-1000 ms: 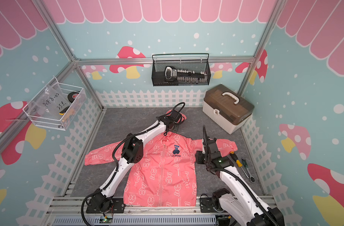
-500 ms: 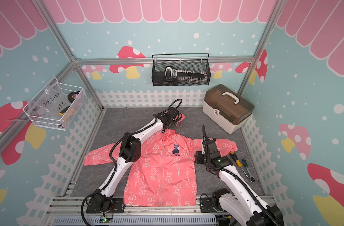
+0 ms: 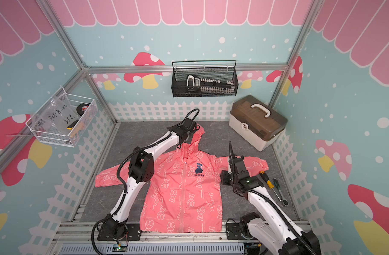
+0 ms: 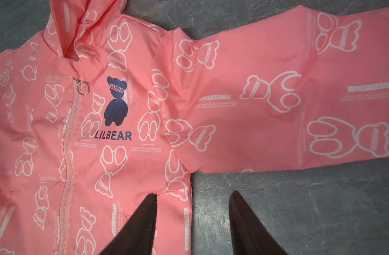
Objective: Unzip the jacket
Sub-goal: Flatten out the jacket at the center of the board.
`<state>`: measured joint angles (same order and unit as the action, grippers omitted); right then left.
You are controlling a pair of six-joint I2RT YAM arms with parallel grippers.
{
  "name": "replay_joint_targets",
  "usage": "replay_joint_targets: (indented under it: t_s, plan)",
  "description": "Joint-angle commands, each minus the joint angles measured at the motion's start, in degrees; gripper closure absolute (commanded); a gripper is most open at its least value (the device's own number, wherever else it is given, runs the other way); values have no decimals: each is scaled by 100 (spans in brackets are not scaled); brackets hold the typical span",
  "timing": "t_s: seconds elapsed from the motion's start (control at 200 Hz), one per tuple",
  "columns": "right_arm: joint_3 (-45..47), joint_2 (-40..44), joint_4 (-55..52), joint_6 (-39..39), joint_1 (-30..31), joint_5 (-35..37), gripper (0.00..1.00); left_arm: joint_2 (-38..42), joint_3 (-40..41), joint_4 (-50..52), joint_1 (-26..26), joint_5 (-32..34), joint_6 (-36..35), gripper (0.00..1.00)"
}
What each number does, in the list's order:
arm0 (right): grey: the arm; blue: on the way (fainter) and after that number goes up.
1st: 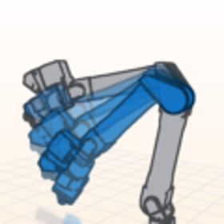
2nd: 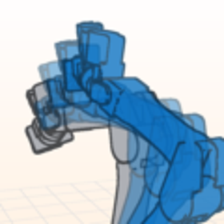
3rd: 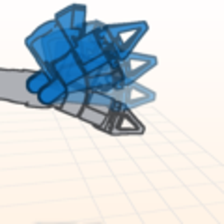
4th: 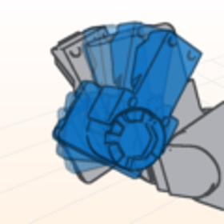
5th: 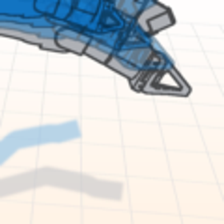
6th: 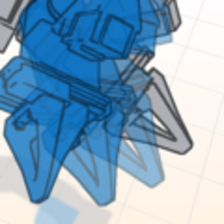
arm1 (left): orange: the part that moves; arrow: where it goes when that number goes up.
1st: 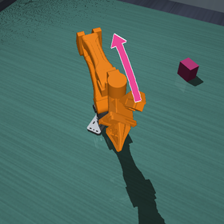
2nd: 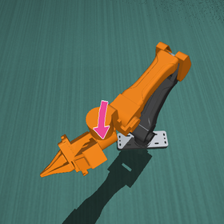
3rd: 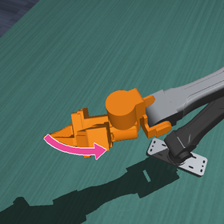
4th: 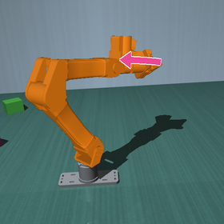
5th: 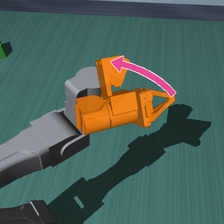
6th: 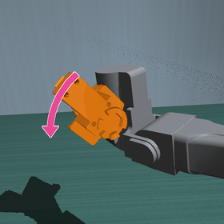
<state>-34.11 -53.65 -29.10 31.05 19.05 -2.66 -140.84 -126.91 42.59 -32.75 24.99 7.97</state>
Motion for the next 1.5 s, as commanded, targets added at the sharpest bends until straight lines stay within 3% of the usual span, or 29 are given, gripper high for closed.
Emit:
replay_joint_targets:
  t_s: [0.0, 0.195, 0.325, 0.58, 0.68, 0.736, 0.816, 0.871, 1.026, 1.076, 1.311, 1.391, 1.496]
  plan:
    - [97, -59, 146, 101, -22, -57, 48, 699, 537, -821, 34, 704, -252, 100]
    - [21, -338, 450, 97, -16, -201, 48, 1492, 1725, -1891, 126, 1313, -170, 100]
    - [-33, -681, 973, 0, -15, -405, 45, 1780, 2100, -2007, 328, 1280, 249, 100]
    - [-369, -1541, 1673, -55, 60, -717, 46, 2146, 3040, -2005, 900, 384, 1766, 100]
    - [-487, -1719, 1708, -64, 124, -732, 46, 2255, 3566, -2179, 1503, -296, 2632, 100]
    - [-500, -1739, 1697, -77, 134, -720, 46, 2335, 3896, -2402, 1761, -614, 3003, 89]
    - [-460, -1698, 1692, -86, 142, -675, 46, 2511, 4367, -2749, 2011, -881, 3337, 83]
    - [-419, -1661, 1686, -94, 143, -634, 46, 2667, 4611, -2950, 2068, -777, 3381, 75]
    - [-420, -1695, 1680, -155, 152, -587, 46, 3081, 4957, -3243, 2071, -423, 3336, 39]
    - [-476, -1768, 1689, -214, 152, -612, 45, 3126, 4927, -3184, 2080, -424, 3325, 33]
    - [-673, -2177, 2261, -776, 252, -884, 34, 3773, 5399, -3598, 2019, -316, 3192, 33]
    - [-615, -2287, 2836, -956, 309, -993, 34, 3937, 5459, -3866, 1963, -571, 2846, 33]
    - [-711, -2589, 3323, -984, 310, -1103, 34, 3745, 4939, -3649, 1796, -1087, 2189, 32]
